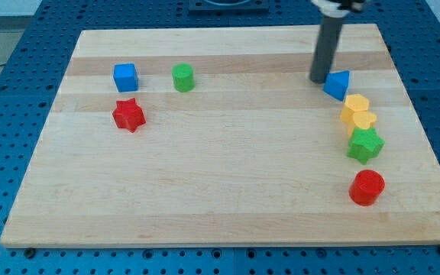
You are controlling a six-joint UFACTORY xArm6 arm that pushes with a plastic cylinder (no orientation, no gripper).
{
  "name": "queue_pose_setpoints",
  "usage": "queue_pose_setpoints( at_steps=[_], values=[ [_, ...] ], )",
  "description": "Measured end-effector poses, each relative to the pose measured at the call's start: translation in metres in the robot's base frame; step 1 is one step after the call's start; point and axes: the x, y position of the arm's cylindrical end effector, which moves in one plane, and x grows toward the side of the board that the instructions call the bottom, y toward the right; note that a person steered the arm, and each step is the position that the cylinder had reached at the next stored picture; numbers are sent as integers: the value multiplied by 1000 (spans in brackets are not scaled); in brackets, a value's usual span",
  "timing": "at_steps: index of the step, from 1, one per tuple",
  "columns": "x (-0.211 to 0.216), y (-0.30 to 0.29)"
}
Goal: Move the green circle above the blue triangle
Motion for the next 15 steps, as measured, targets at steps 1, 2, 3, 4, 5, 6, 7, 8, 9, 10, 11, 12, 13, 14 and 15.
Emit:
queue_pose_setpoints(
  at_steps=[1,2,3,4,5,6,7,8,9,10,11,12,13,14,15],
  values=[
    [0,27],
    [-1,35],
    [-1,55],
    [-51,3],
    [-83,-94],
    [-83,-230],
    [-82,-367],
    [-51,-425],
    [-38,-422],
    [-36,-339],
    [-27,-312],
    [-12,-287],
    [-11,-260],
    [-10,-207],
    [28,-229]
  ],
)
